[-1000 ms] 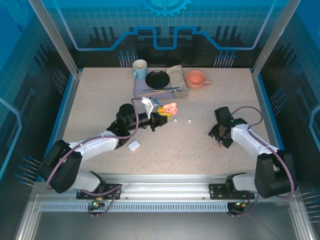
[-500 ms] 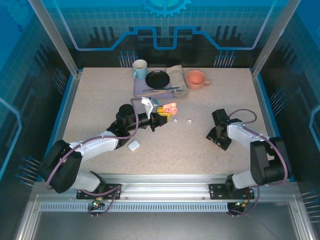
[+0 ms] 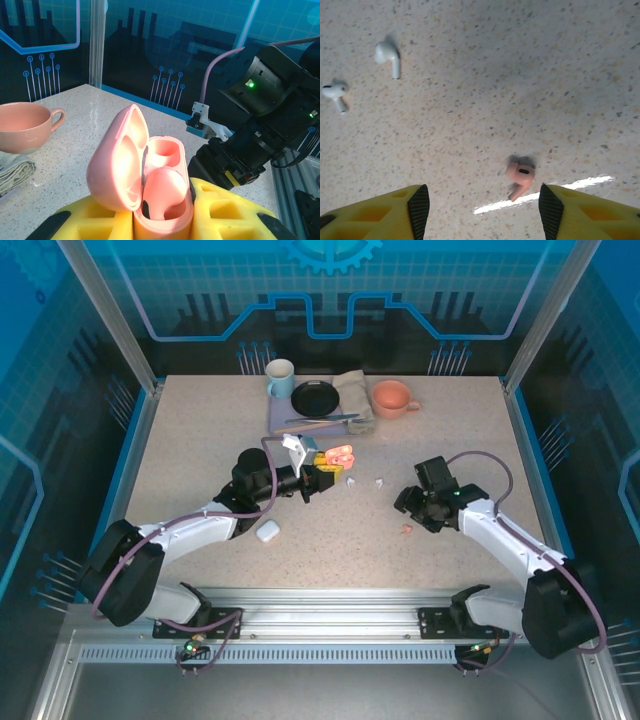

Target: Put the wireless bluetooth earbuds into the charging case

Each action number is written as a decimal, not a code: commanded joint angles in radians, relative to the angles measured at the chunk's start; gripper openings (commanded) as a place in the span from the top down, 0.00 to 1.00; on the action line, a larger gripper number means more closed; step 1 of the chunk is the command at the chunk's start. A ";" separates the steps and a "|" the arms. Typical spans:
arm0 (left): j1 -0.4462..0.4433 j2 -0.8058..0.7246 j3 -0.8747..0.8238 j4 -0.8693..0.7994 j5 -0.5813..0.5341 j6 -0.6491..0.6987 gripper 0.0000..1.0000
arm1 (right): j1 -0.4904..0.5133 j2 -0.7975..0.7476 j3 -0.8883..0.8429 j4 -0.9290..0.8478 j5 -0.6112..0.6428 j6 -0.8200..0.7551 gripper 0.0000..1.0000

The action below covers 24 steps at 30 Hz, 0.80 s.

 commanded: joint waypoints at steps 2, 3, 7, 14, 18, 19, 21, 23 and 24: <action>0.006 -0.003 -0.011 0.034 -0.009 -0.002 1.00 | -0.012 0.075 0.015 -0.052 0.048 0.001 0.38; 0.004 -0.005 -0.012 0.032 -0.010 -0.003 1.00 | -0.012 0.095 0.020 -0.053 0.052 0.005 0.38; 0.006 -0.018 -0.015 0.017 -0.016 0.006 1.00 | -0.008 0.145 0.022 -0.065 0.059 0.034 0.39; 0.005 -0.017 -0.018 0.019 -0.020 0.011 1.00 | 0.038 0.198 0.063 -0.106 0.108 0.097 0.38; 0.007 -0.008 -0.015 0.026 -0.024 0.011 1.00 | 0.081 0.261 0.122 -0.170 0.152 0.122 0.37; 0.005 -0.006 -0.014 0.028 -0.025 0.011 1.00 | 0.090 0.276 0.131 -0.175 0.159 0.128 0.37; 0.008 -0.004 -0.012 0.030 -0.023 0.011 1.00 | 0.100 0.303 0.142 -0.174 0.164 0.138 0.37; 0.010 -0.003 -0.011 0.031 -0.022 0.012 1.00 | 0.109 0.334 0.145 -0.175 0.170 0.139 0.38; 0.010 -0.003 -0.012 0.030 -0.023 0.012 1.00 | 0.112 0.351 0.174 -0.178 0.174 0.139 0.38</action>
